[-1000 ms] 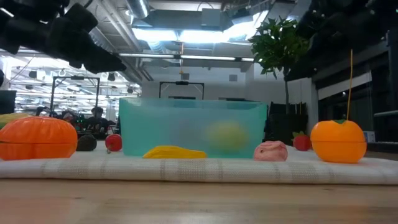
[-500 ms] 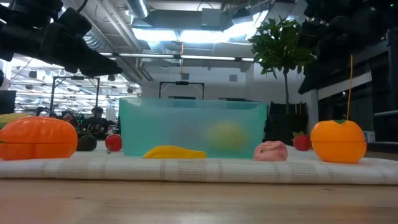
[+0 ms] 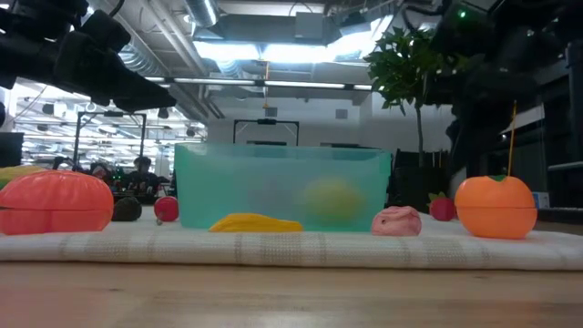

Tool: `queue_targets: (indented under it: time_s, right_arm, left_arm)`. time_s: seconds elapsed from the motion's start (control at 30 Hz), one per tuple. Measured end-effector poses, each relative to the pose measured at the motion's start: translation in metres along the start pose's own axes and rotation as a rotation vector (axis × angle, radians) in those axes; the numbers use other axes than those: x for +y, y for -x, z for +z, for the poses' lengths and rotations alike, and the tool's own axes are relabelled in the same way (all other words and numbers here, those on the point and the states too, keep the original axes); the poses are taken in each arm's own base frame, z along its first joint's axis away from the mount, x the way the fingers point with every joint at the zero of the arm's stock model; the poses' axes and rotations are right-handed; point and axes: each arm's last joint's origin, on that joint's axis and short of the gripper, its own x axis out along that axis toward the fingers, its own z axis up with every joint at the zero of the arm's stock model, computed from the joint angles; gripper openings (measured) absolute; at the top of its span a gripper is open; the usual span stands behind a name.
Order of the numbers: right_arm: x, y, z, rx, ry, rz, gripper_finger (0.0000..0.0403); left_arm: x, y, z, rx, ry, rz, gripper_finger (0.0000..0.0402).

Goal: Pick and placing Produce into tupperware
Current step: Put the strawberry into the blue bin

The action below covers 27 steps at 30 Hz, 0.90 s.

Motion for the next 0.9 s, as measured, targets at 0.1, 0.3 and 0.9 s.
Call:
queue_targets:
  time_s: [0.1,0.3,0.9]
  right_arm:
    - [0.000,-0.005,0.000,0.025,-0.068,-0.009,0.0227]
    - [0.000,-0.017,-0.001,0.071,-0.113,-0.027,0.0227]
    - [0.002,-0.054,0.006,0.080,-0.383,-0.046,0.0227]
  left_arm:
    - [0.000,0.000,0.000,0.004,0.000,0.000,0.0224]
    - [0.000,0.000,0.000,0.004,0.000,0.000,0.0224]
    - [0.000,0.000,-0.002,0.021,-0.008,-0.001,0.0224]
